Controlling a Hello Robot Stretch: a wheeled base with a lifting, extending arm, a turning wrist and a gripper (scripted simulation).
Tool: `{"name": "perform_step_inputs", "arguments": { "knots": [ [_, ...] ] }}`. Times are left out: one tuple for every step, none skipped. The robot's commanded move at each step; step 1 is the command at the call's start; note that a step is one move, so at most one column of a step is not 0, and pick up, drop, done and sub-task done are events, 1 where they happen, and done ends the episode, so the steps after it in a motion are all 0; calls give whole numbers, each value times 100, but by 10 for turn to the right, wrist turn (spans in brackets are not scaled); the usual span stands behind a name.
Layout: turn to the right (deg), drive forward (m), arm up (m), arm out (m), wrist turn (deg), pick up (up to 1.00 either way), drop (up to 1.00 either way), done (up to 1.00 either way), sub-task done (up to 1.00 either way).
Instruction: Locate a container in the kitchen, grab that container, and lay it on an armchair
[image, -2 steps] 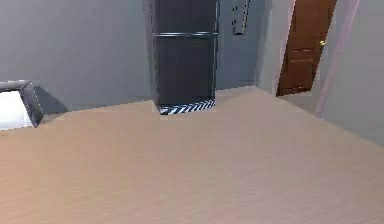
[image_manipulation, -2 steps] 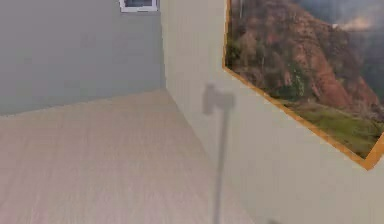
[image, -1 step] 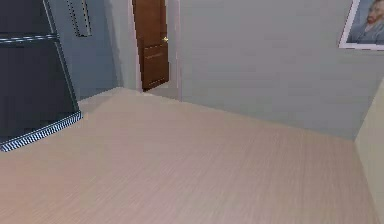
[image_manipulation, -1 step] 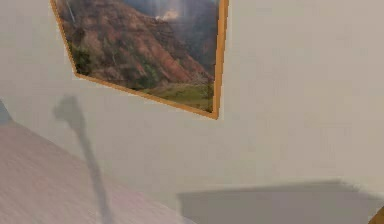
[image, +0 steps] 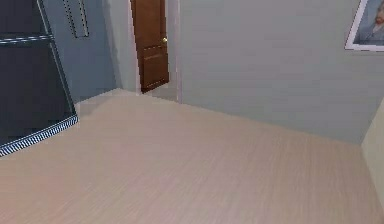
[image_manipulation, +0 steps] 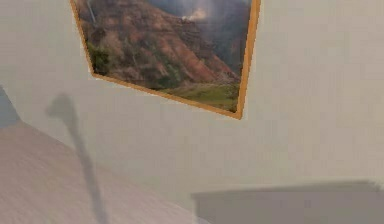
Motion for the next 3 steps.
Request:
{"name": "perform_step_inputs", "arguments": {
  "knots": [
    [-450,0,0,0,0,0,0,0,0],
    [-390,0,0,0,0,0,0,0,0],
    [0,45,0,0,0,0,0,0,0]
  ]
}}
